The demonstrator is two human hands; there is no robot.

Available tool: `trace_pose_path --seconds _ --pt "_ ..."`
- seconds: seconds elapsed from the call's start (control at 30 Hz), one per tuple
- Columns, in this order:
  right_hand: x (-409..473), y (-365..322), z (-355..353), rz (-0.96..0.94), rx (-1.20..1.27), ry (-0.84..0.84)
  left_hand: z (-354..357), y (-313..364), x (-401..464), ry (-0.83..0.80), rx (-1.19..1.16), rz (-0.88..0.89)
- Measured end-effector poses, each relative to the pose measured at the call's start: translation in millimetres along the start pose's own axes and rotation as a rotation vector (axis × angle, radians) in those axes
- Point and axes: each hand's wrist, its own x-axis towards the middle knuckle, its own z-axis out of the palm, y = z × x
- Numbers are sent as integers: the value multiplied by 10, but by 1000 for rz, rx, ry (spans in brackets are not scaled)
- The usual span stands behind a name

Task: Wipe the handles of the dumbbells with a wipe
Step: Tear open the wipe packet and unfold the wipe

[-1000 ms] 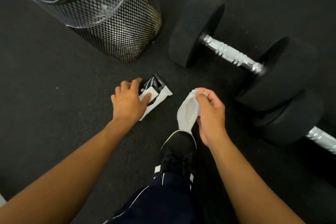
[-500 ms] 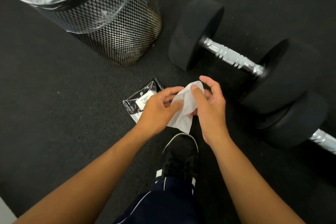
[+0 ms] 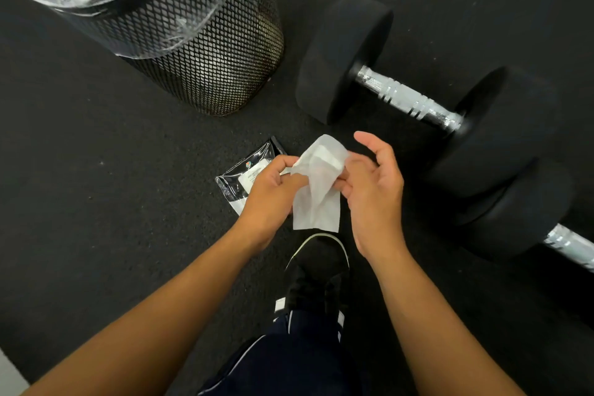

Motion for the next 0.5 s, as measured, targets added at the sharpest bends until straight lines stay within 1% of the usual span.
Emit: trace_pose_path --seconds 0.07,0.13,0.2,0.27,0.33,0.4,0.43,0.5 --pt "-39 -24 3 -5 3 -70 14 9 -8 -25 -31 -7" --pt "-93 -50 -5 -70 -32 -58 33 22 -12 -14 -37 -11" --pt "-126 -24 -28 -188 -135 61 46 20 -14 2 -55 -38" --pt "-132 34 -60 -235 -259 167 50 24 -21 -8 -114 -75" --pt "-127 72 -80 -139 -305 158 45 36 -32 -40 -174 -98" --pt "-121 83 -83 27 -228 65 47 45 -42 -42 -186 -96" --pt "-123 88 -82 78 -181 17 50 44 -44 -20 -167 -86" --pt "-152 98 -52 79 -170 -55 56 30 -43 50 -45 -21"
